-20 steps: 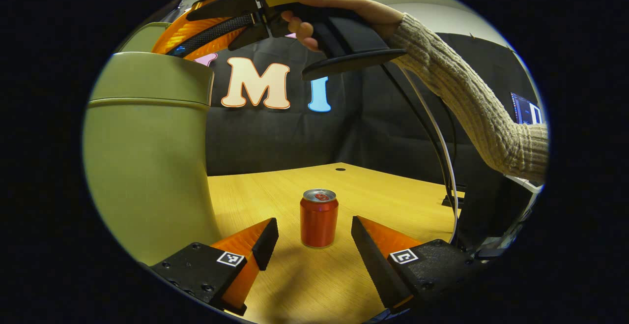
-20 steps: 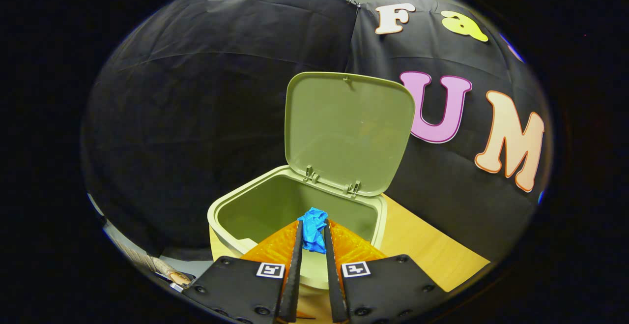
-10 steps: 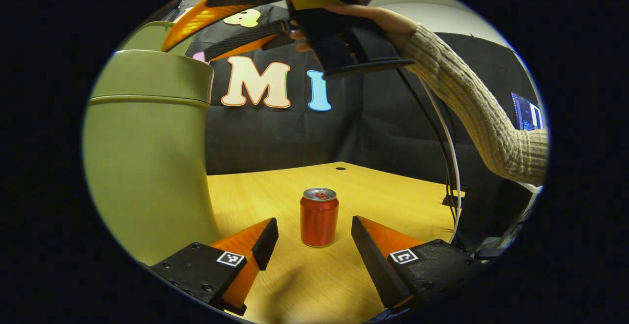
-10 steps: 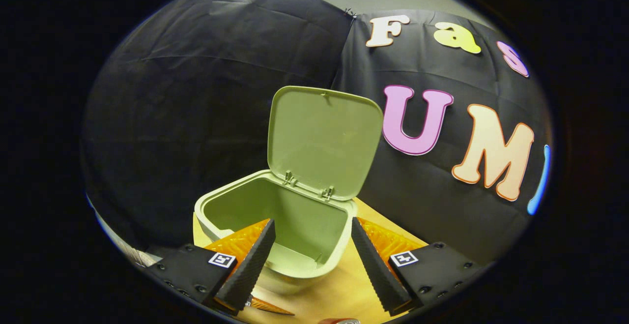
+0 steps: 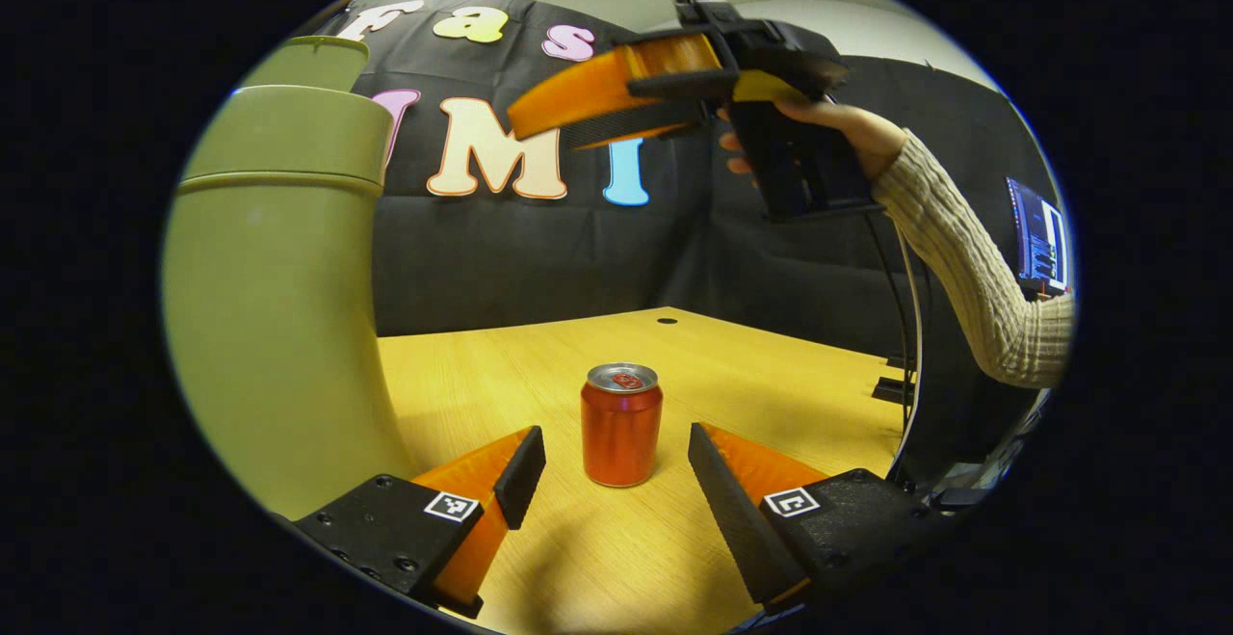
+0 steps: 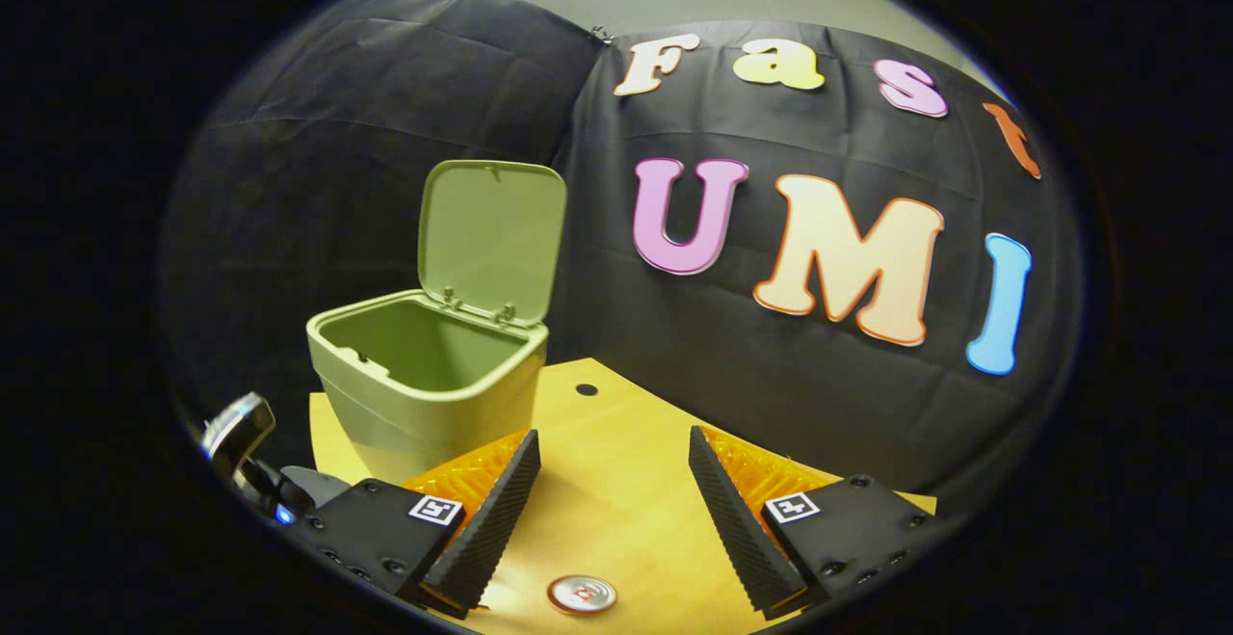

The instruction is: Press the lid of the desktop garbage bin to open it, pick up the crumpled paper on the desktop and throw it into the bin, then pick up the pop can on the desktop and drop it into the bin, and finally close the garbage bin lid.

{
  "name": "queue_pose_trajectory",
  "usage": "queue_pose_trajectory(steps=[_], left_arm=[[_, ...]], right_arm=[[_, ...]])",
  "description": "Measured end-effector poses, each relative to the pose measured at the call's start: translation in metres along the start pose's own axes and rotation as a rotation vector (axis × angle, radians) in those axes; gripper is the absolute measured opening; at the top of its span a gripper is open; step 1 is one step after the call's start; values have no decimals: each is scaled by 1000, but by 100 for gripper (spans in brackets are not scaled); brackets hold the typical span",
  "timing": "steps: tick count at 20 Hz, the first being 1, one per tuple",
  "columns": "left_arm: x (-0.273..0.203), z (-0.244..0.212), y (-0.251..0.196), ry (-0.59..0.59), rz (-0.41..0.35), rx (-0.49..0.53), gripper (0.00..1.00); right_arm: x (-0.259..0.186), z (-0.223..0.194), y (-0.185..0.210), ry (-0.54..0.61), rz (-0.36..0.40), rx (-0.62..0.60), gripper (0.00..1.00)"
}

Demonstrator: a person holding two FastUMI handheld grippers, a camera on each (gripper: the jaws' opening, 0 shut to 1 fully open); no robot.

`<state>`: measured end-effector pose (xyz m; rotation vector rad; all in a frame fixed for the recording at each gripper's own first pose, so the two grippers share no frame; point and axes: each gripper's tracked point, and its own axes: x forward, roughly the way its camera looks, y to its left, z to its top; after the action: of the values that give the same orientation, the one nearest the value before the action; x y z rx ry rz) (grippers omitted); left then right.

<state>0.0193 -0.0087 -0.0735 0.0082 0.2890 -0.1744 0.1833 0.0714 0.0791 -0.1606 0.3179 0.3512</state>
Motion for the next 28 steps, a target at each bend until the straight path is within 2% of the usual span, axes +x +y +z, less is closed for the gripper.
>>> queue_pose_trajectory(steps=[4, 5, 14, 17, 20, 28], left_arm=[[26, -6, -3, 44, -2, 19, 92], [30, -8, -2, 59, 5, 19, 92], [64, -22, 1, 136, 44, 23, 92], [75, -23, 0, 147, 46, 14, 92], [81, -25, 0, 156, 52, 11, 92], [97, -35, 4, 189, 77, -28, 90]], right_arm=[[-32, -45, -43, 1, -86, 67, 100], [-40, -56, -50, -3, -105, 83, 98], [-95, -135, -79, -50, -203, 210, 100], [-106, -154, -79, -66, -217, 235, 98], [-113, -168, -80, -69, -237, 212, 98], [-108, -192, -75, -75, -232, 202, 98]])
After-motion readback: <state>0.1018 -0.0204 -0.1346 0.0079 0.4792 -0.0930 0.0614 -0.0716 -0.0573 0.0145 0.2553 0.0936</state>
